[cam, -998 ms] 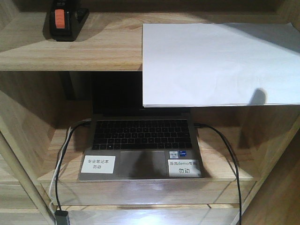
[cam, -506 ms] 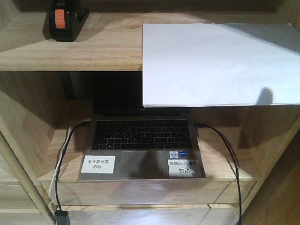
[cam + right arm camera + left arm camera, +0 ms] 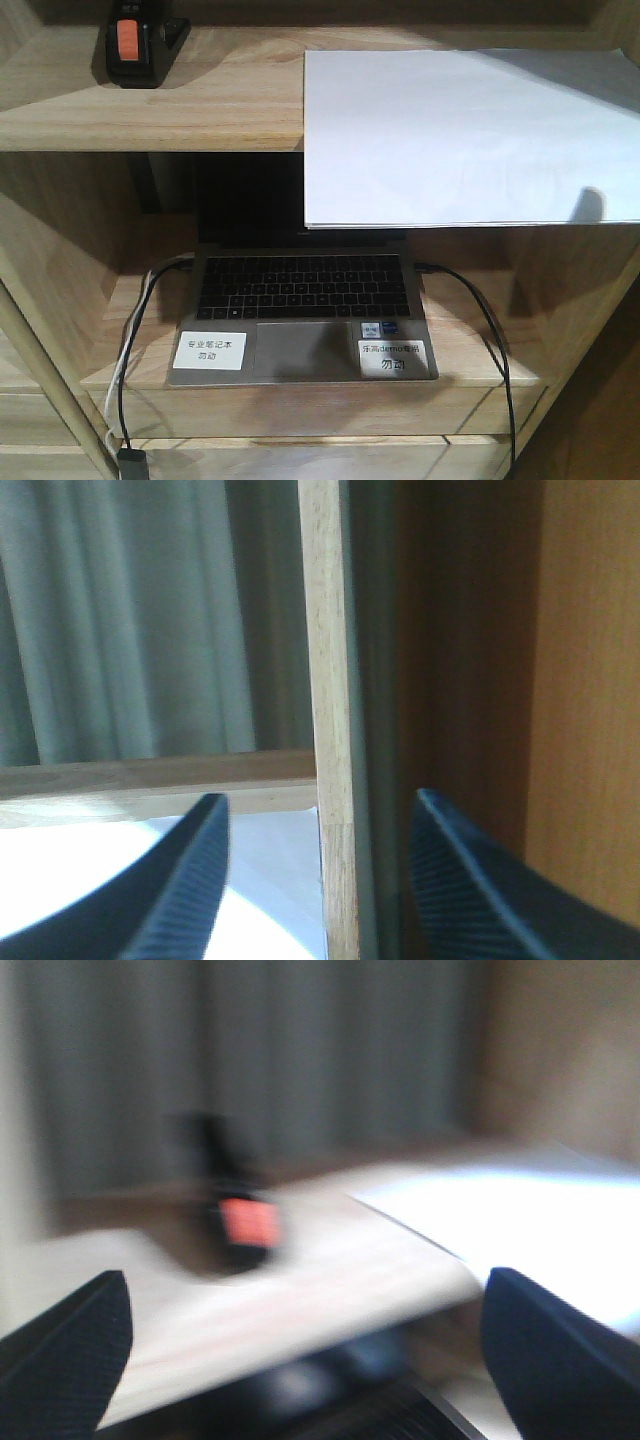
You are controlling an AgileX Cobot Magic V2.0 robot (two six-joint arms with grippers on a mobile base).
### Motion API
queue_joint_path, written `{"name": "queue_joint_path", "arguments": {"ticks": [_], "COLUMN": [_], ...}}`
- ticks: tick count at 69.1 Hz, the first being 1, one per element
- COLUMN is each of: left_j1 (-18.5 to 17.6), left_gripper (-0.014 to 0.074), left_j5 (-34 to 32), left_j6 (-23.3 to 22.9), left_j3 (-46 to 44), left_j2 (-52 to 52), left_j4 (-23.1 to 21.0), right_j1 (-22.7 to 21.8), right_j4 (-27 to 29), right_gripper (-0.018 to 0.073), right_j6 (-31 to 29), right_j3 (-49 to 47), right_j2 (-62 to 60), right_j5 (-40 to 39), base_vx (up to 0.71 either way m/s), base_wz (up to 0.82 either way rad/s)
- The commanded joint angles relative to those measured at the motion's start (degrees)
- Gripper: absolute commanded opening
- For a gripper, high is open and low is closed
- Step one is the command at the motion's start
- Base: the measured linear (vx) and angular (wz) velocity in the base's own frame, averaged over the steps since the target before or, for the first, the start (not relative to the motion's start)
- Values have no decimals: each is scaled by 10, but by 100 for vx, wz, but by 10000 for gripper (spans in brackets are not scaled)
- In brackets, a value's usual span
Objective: Grab stapler and paper to desk for stapling
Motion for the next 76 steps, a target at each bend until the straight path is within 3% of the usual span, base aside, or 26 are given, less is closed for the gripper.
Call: {"name": "queue_joint_path", "arguments": {"ticks": [1, 10, 20, 26, 31, 55, 63, 76], "left_j1": [-45, -78, -81, -81, -81, -81, -81, -81], "left_gripper": [640, 625, 610, 610, 610, 608, 608, 608], "left_j5": [-55, -103, -124, -123, -112, 41, 116, 207], "left_j6": [19, 20, 15, -5, -42, -332, -368, -374], "left_j3": [-15, -16, -55, -96, -138, -354, -425, -541], "left_j2": [32, 76, 136, 176, 213, 367, 414, 492], "left_j4": [-5, -5, -4, 5, 41, 280, 314, 315], "right_j1": [-3, -3, -3, -3, -3, -3, -3, -3], "right_j4": [-3, -3, -3, -3, -3, -3, -3, -3], "right_gripper": [343, 323, 307, 301, 296, 291, 291, 291], "right_j6": [-4, -4, -4, -4, -4, -4, -4, -4], "right_j3": [-15, -15, -15, -15, -15, -15, -15, -15], "right_j2": [9, 9, 9, 9, 9, 9, 9, 9], "right_j5": [-46, -46, -46, -46, -46, -46, -46, -46], "base_vx": [0, 0, 0, 0, 0, 0, 0, 0], "base_wz": [0, 0, 0, 0, 0, 0, 0, 0]}}
